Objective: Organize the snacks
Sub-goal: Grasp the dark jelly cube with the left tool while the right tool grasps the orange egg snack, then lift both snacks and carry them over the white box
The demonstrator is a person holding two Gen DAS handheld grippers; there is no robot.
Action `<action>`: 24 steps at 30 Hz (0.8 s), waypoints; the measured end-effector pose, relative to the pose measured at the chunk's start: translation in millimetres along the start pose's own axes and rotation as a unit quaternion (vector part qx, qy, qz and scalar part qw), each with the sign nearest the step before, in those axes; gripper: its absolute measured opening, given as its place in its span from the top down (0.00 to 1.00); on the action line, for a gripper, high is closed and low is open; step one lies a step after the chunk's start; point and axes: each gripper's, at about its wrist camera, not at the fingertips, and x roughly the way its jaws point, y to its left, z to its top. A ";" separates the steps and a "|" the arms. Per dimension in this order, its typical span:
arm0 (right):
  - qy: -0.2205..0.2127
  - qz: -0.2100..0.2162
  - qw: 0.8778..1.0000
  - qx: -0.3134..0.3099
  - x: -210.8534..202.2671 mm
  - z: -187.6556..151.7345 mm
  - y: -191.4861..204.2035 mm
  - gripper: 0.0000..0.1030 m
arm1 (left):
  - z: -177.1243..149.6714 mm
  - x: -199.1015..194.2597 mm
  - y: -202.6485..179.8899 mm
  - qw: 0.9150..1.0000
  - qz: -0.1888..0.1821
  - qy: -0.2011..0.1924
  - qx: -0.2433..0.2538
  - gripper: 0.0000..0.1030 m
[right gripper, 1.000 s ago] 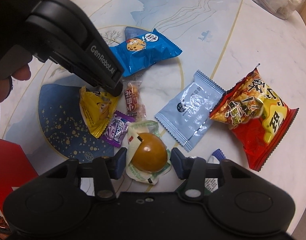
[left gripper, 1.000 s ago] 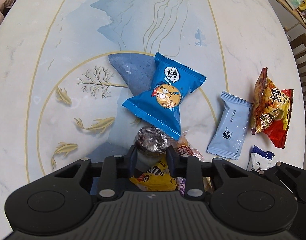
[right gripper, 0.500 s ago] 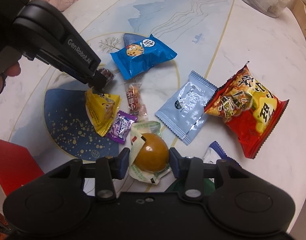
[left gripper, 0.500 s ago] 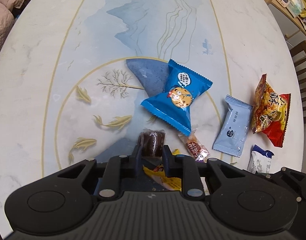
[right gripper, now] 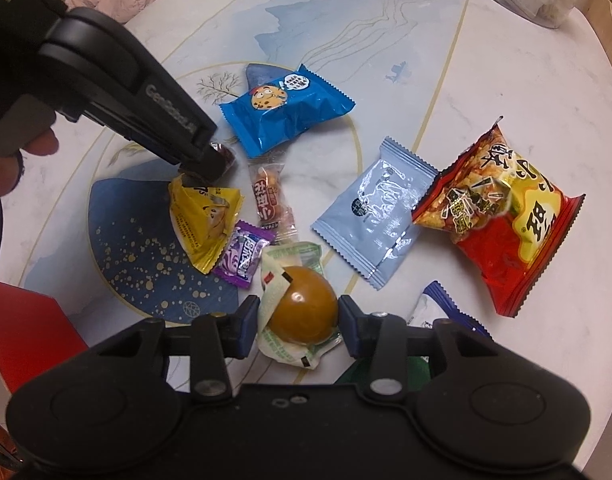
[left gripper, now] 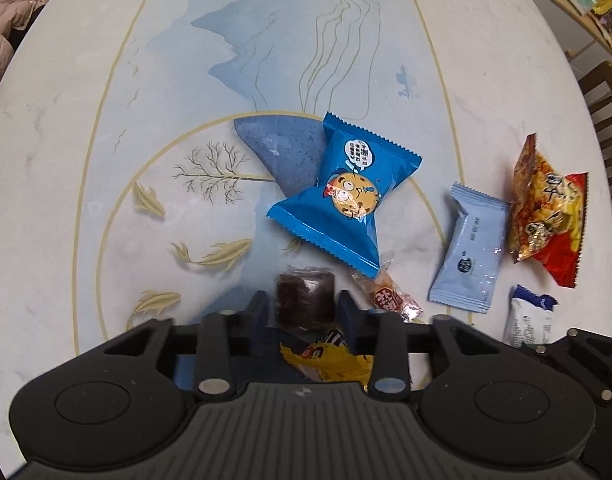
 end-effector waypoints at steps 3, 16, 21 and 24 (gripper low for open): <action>0.002 0.002 1.000 0.001 2.4 0.3 -0.1 0.60 | 0.5 6.5 -3.6 1.000 0.004 0.002 0.003 0.57; -0.001 -0.003 1.000 0.006 5.8 -0.6 0.0 0.60 | 2.4 9.8 -5.1 1.000 0.005 -0.012 0.008 0.68; -0.009 -0.002 1.000 0.012 -2.3 -3.4 -0.4 0.60 | -3.3 -3.6 3.1 1.000 0.002 -0.022 -0.001 0.68; -0.020 0.000 1.000 0.016 -12.3 -4.5 0.6 0.60 | -6.8 -15.6 7.9 1.000 -0.002 -0.030 -0.003 0.68</action>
